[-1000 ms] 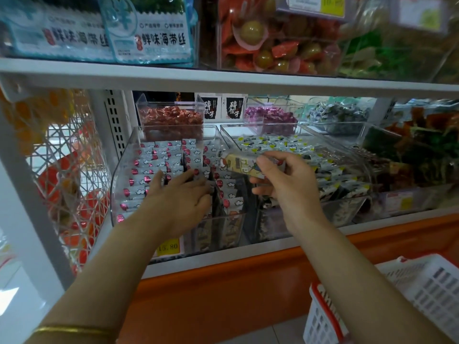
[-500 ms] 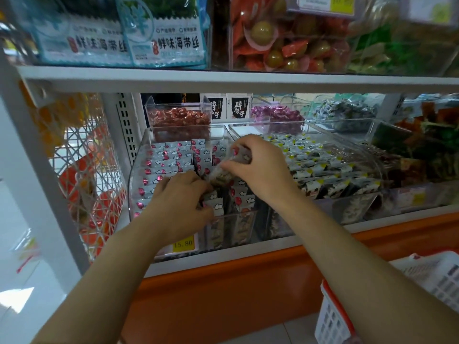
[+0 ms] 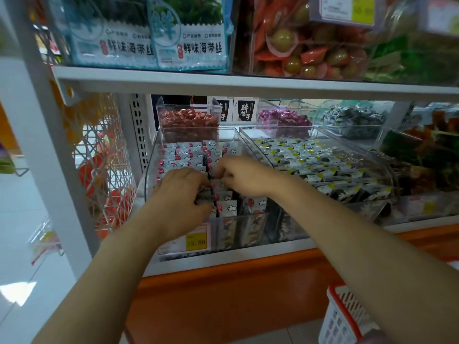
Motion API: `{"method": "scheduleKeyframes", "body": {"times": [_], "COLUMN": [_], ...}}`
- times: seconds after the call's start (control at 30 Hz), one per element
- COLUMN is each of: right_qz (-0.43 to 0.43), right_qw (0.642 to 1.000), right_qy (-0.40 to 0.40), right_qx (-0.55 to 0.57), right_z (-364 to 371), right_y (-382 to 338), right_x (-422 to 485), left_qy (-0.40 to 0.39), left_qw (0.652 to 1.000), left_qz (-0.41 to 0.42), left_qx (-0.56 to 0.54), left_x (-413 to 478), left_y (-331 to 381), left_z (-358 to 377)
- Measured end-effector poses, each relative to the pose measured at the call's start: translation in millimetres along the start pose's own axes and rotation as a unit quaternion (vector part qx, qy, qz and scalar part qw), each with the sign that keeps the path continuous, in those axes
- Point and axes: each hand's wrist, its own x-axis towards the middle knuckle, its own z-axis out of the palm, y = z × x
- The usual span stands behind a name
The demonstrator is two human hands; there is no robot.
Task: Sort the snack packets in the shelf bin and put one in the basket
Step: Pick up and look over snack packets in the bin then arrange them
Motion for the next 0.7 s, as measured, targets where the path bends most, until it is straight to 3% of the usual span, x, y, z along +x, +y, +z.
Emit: {"method": "scheduleKeyframes", "body": {"times": [0.1,0.7], "right_qz": [0.011,0.038], "right_qw": [1.000,0.991], "right_qy": [-0.017,0.127], "right_qx": [-0.020,-0.016], "right_z": [7,-8], "right_y": [-1,13], "right_x": [1,29], "left_qy": [-0.007,0.012], "left_qw": [1.000,0.999], "left_qz": [-0.007,-0.025], "left_qx": [0.011,-0.021], "left_x": [-1,1], "left_y": [0,1], "left_z": [1,-1]}}
